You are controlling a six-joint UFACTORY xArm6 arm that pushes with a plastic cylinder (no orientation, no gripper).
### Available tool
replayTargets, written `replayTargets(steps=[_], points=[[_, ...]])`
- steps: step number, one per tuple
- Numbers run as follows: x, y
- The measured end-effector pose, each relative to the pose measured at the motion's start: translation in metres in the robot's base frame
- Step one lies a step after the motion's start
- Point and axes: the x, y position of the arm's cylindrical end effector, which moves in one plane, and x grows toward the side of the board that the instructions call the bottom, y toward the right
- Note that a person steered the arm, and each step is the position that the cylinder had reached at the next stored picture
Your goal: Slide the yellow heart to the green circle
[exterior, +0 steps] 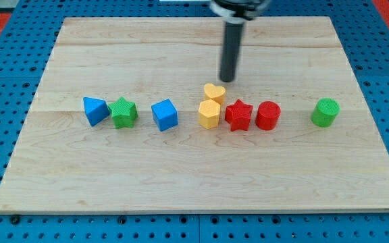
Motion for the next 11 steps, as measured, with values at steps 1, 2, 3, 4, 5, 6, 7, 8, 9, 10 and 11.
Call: replayTargets(steps=[1,2,3,4,5,6,7,8,9,10,11], points=[[0.035,-0.061],[0.058,-0.053],[0.059,0.015],[0.058,0.067],[0.026,0.092],[0.011,0.072],[-0.009,0.086],[-0.014,0.101],[0.020,0.128],[0.035,0.142],[0.059,0.143]])
